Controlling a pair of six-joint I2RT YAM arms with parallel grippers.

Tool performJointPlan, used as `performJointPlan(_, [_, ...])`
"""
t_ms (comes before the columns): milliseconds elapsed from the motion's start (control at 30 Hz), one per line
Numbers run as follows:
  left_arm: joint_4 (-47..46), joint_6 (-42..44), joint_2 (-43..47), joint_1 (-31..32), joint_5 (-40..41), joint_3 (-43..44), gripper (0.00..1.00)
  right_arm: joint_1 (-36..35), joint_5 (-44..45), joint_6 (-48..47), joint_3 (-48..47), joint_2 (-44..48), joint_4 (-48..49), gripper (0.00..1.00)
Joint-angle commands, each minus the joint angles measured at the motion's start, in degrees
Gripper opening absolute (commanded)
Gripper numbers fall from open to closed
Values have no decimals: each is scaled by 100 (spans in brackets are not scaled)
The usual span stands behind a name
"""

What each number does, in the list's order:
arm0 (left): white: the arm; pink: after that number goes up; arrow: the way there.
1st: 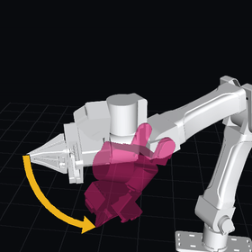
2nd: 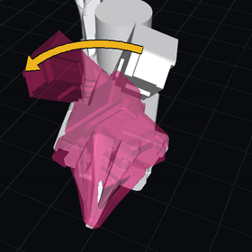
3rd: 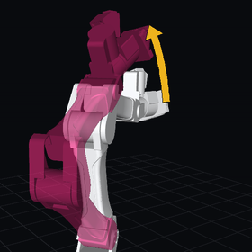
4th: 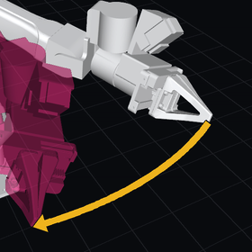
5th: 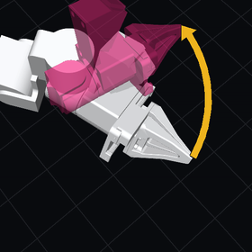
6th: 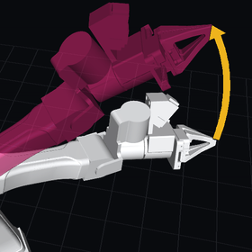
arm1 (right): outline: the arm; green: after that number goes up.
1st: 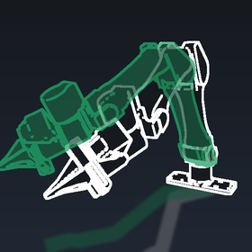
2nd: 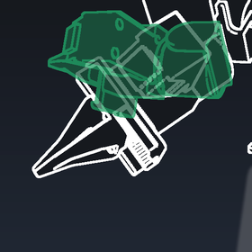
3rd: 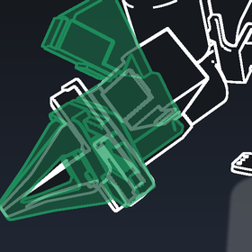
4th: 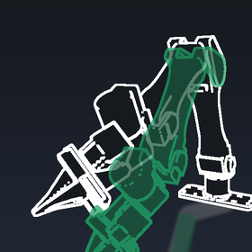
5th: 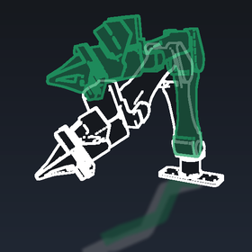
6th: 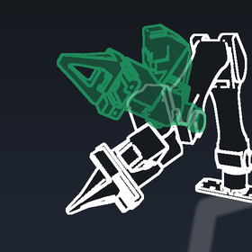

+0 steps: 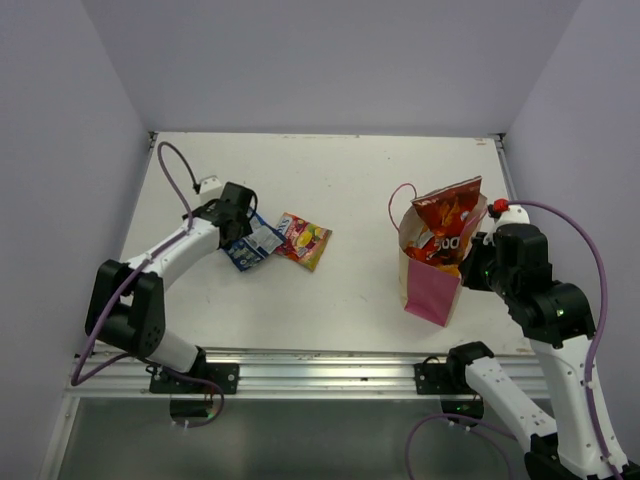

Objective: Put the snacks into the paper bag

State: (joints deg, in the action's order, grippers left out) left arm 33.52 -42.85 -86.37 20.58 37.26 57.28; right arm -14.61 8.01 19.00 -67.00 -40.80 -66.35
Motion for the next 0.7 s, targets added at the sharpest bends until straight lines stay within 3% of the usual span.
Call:
performJointPlan(0, [-398, -136, 68, -247, -122, -111, 100, 2, -28, -143, -85, -7, 34, 0])
performJointPlan(233, [-1758, 523, -521, -642, -912, -638, 100, -7, -36, -151, -137, -77, 34, 0])
performJointPlan(500, [-2420, 831, -951, -827, -1361, -674, 98, 2, -28, -204, -261, -201, -1, 0])
performJointPlan(567, [-2429, 866, -996, -862, -1379, -621, 86, -7, -36, -195, -261, -227, -1, 0])
performJointPlan(633, [-2438, 875, -987, -880, -1326, -639, 65, -7, -10, -195, -252, -236, -1, 0])
performJointPlan(667, [-2446, 884, -979, -880, -1326, -647, 59, -7, -19, -195, -252, -236, -1, 0])
